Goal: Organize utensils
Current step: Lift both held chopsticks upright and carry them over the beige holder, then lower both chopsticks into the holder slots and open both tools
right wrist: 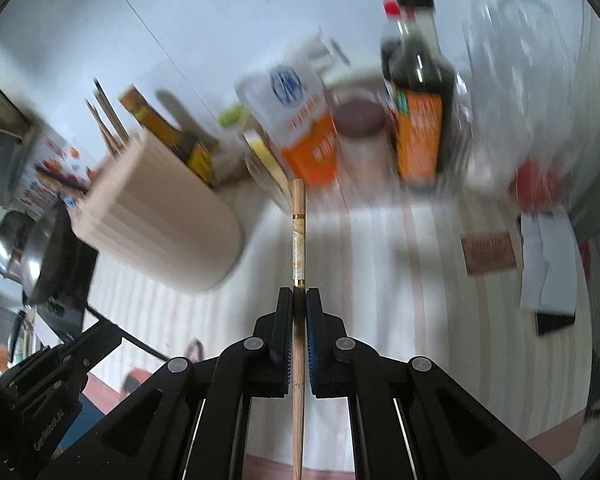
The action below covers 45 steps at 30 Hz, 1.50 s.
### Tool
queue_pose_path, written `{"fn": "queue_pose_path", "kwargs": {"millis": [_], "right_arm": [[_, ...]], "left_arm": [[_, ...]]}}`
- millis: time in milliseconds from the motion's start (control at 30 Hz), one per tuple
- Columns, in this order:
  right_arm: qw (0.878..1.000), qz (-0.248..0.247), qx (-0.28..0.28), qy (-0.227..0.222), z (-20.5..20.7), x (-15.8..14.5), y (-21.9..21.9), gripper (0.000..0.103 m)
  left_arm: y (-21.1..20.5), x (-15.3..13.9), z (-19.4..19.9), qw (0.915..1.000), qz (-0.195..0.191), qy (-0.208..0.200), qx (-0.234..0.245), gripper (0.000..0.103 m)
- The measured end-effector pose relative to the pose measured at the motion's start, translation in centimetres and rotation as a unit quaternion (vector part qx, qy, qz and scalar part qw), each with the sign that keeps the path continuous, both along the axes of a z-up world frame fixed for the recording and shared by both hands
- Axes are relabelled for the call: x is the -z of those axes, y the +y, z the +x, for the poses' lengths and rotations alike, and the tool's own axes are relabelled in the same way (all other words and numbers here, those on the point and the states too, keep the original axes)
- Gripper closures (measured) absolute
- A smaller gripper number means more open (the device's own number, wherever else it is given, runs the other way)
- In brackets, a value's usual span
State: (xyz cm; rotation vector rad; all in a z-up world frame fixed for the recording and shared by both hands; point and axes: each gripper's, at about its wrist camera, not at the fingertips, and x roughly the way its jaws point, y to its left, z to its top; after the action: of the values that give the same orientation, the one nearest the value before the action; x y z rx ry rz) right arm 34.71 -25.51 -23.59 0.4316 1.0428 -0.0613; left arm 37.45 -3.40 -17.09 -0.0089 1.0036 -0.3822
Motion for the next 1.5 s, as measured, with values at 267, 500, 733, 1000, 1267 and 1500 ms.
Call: {"fn": "queue_pose_path", "kwargs": {"millis": [267, 500, 733, 1000, 1267, 1500], "right_arm": [[0.997, -0.012, -0.005, -0.077, 3.8, -6.6, -0.3, 0.097], [0.989, -0.019, -0.011, -0.147, 7.9, -13.4, -0.3, 0.097], [0.977, -0.015, -0.021, -0.212, 12.8, -18.4, 1.6, 0.097], [0.966, 0.007, -0.054, -0.253, 19.4, -19.4, 6.7, 0.097], [0.961, 0.009, -0.074, -0.266, 23.2, -16.4, 10.8, 0.097], [0.956, -0.008, -0.073, -0.283, 24.1, -13.9, 12.1, 0.097]], "left_arm": [[0.9, -7.2, 2.1, 0.9965, -0.038, -0.073, -0.013, 0.101], [2.1, -14.2, 3.6, 0.9884, -0.065, -0.135, -0.022, 0.101], [4.8, -19.3, 5.8, 0.9795, -0.049, -0.184, -0.066, 0.101], [6.7, -19.5, 8.3, 0.9769, -0.002, -0.182, -0.112, 0.101], [7.7, -16.5, 11.0, 0.9810, 0.014, -0.137, -0.137, 0.101], [7.8, -14.5, 12.8, 0.9843, 0.011, -0.103, -0.143, 0.101]]}}
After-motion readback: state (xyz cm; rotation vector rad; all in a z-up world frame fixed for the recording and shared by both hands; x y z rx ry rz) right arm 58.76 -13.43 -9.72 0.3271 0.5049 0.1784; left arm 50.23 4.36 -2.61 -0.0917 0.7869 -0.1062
